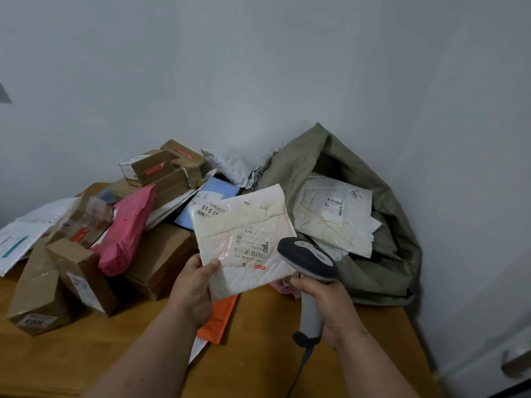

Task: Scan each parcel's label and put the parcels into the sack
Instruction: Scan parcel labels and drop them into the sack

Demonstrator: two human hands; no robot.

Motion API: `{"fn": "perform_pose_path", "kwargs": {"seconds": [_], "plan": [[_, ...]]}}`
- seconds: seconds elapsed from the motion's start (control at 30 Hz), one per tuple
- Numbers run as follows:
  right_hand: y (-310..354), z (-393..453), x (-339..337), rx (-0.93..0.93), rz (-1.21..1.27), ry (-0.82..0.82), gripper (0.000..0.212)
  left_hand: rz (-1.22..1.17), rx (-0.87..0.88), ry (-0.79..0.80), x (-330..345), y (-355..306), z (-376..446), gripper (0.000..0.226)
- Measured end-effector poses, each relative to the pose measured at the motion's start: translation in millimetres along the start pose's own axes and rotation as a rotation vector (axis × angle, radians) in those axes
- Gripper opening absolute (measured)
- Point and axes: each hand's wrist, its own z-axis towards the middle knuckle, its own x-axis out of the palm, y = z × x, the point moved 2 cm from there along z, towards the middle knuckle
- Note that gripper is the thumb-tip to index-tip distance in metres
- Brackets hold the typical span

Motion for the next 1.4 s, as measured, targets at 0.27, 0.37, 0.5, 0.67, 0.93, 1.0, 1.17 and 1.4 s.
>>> {"fn": "perform_pose_path", "kwargs": {"seconds": [0.27, 0.37, 0.5, 0.67, 0.93, 1.0, 1.17, 1.4], "plan": [[-2, 13, -46, 0.054, 0.143, -0.007, 0.036, 0.135, -0.069, 0.088, 47, 28, 5, 0.022], [-4, 23, -65, 0.054, 0.188, -0.121, 0.031, 0.224, -0.048, 0.116, 68, 36, 12, 0.019], [-4, 36, -85, 0.054, 0.225, -0.271, 0.036, 0.447, 0.002, 0.169, 98, 42, 31, 0.018], [13, 55, -103, 0.01, 0.281, -0.424, 0.035, 0.614, 0.042, 0.301, 141, 40, 59, 0.037], [27, 102, -133, 0.009, 0.327, -0.505, 0.037, 0.925, 0.201, 0.391, 202, 40, 105, 0.052], [30, 124, -141, 0.028, 0.332, -0.506, 0.039, 1.022, 0.272, 0.359, 216, 40, 120, 0.046], [63, 209, -146, 0.062, 0.316, -0.392, 0.023, 1.225, 0.479, 0.225, 266, 17, 167, 0.043], [68, 295, -150, 0.088, 0.348, -0.256, 0.027, 1.563, 0.613, 0.177, 290, 25, 208, 0.076]]}}
